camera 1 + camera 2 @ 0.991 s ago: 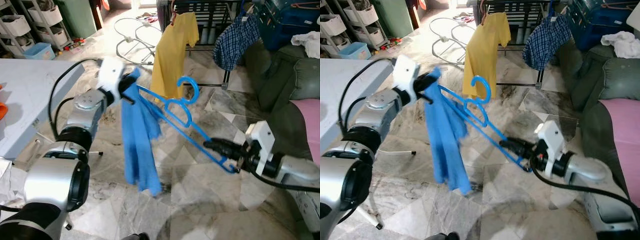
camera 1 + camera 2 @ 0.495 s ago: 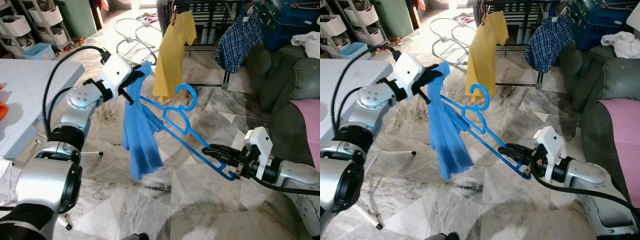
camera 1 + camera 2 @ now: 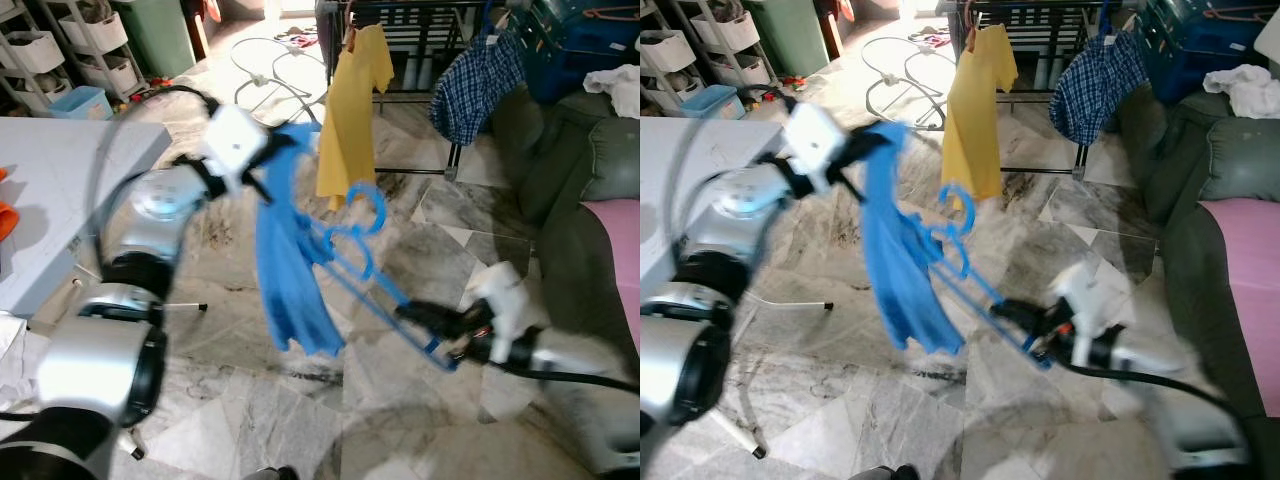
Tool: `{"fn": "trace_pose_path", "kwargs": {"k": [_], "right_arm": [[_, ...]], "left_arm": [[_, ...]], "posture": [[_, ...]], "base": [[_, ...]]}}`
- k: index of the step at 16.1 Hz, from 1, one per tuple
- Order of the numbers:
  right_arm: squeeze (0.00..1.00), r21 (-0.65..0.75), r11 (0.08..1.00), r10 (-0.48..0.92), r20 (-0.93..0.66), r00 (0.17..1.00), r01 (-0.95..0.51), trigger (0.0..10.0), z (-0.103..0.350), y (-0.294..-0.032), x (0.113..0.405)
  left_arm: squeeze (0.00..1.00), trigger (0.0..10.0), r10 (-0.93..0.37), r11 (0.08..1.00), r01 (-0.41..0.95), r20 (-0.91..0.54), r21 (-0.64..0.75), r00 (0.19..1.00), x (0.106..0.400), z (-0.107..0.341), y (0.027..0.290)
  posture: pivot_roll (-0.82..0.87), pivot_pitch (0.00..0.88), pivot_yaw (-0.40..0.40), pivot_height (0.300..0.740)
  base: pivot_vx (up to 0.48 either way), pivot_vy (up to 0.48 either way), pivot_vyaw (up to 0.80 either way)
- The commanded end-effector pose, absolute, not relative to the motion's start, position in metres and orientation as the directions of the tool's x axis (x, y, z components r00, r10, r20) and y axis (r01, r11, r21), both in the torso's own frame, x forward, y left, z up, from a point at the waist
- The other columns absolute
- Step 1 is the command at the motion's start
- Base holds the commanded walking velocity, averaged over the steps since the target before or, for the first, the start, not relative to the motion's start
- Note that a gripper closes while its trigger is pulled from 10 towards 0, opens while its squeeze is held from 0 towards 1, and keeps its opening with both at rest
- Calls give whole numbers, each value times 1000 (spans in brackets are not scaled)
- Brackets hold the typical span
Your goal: Hang hanger
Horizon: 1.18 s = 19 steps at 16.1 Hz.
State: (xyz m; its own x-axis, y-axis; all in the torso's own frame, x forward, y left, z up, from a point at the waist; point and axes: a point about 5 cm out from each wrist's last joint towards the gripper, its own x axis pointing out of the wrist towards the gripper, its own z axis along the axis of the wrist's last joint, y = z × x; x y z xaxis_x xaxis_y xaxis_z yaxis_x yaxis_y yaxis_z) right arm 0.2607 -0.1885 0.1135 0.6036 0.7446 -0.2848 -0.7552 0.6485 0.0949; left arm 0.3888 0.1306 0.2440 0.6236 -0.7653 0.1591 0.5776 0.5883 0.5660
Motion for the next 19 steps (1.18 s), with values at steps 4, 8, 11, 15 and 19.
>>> {"fn": "trace_pose_path", "kwargs": {"k": [4,8,11,15,19], "right_arm": [[0,141,788,612,-294,734,-600,10000,91,-183,287],[0,156,917,399,-338,852,-367,10000,79,-200,307],[0,122,970,240,-296,925,-212,10000,87,-220,318],[0,321,947,8,-67,998,14,10000,135,-243,343],[0,529,848,-14,76,997,-29,10000,168,-228,362]], "left_arm": [[0,10000,-895,423,716,133,556,426,366,233,108],[0,10000,-882,450,726,134,520,451,360,219,118],[0,10000,-791,582,654,151,483,592,363,209,143],[0,10000,-736,648,661,88,377,671,351,159,144],[0,10000,-801,577,765,13,287,599,328,117,102]], "posture": [[-204,67,90,740],[-188,69,85,740],[-197,71,85,740],[-212,68,83,740],[-206,62,71,740]], "base": [[0,0,0],[0,0,0],[0,0,0],[0,0,0],[0,0,0]]}}
